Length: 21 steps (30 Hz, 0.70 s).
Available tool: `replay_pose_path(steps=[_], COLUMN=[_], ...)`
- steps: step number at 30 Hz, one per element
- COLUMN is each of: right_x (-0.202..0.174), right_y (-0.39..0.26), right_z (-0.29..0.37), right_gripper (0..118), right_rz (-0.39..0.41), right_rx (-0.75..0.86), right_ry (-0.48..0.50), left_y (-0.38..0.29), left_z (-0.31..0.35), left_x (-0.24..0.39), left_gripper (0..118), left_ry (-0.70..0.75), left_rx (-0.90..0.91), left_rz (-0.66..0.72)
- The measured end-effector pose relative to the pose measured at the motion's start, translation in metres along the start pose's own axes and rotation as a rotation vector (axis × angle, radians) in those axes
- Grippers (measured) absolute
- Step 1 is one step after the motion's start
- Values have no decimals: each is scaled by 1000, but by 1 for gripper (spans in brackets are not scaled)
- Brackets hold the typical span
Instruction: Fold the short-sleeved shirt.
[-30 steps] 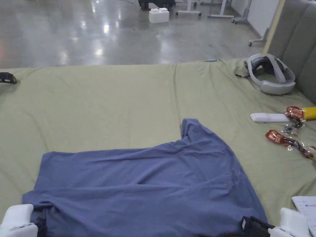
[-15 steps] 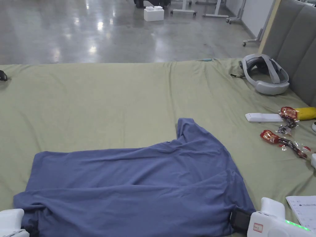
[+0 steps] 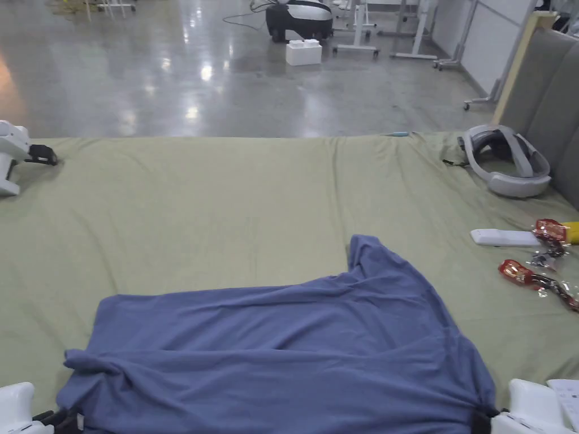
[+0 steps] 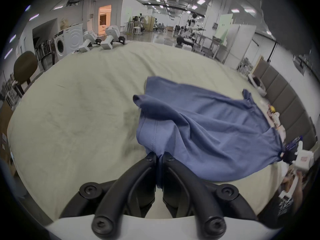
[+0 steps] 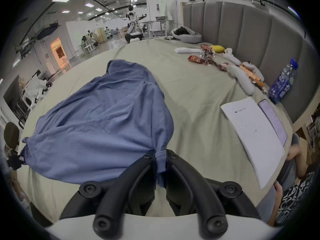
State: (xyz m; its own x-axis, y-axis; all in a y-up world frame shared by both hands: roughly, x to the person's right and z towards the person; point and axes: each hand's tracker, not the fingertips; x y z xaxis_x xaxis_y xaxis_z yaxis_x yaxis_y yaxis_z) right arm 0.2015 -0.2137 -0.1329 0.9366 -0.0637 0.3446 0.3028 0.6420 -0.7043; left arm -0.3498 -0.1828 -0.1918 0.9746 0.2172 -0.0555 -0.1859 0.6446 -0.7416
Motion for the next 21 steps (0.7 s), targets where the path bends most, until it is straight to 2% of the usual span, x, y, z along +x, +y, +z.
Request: replay_pose_path(steps=[5,7,9,13,14,15,16,17,19,21], right_x=[18,29,35,25,23,21,20,20,25,31], right_y=[-18,-31,-45,-65,-67,-68,-68,-67,-68,-66], right_z=[41,58,69,76,75,75,76,79,87,101], right_gripper=[11,11,11,11,12,15,24,37,66,78], right_rz=[-32,-48,-50,59,80,81,83,82,54,-5], right_rx=[-15,-42,-63,-108,-109,-98,-96,-96,-72,-43], right_ry=[-14,2,13,2,-14,-24,-34,-45,-51,-24], left_y=[-18,-46,-73,-114,-116,-115,-121,-123,-116,-113], left_z=[1,71,83,78,80,85,89,95,107,130], left_x=[-13,-23,-18,-23,-32,-50,-55,-60,-64,-70], left_gripper=[8,8,8,11,22,49,88,91,91,90], left_ry=[-27,-76,-68,-51,-71,-77,-66,-40,-28,0], left_rx=[-10,-22,-59,-117,-128,-118,-113,-119,-18,55], left_rz=[6,94,110,93,126,157,179,189,232,246])
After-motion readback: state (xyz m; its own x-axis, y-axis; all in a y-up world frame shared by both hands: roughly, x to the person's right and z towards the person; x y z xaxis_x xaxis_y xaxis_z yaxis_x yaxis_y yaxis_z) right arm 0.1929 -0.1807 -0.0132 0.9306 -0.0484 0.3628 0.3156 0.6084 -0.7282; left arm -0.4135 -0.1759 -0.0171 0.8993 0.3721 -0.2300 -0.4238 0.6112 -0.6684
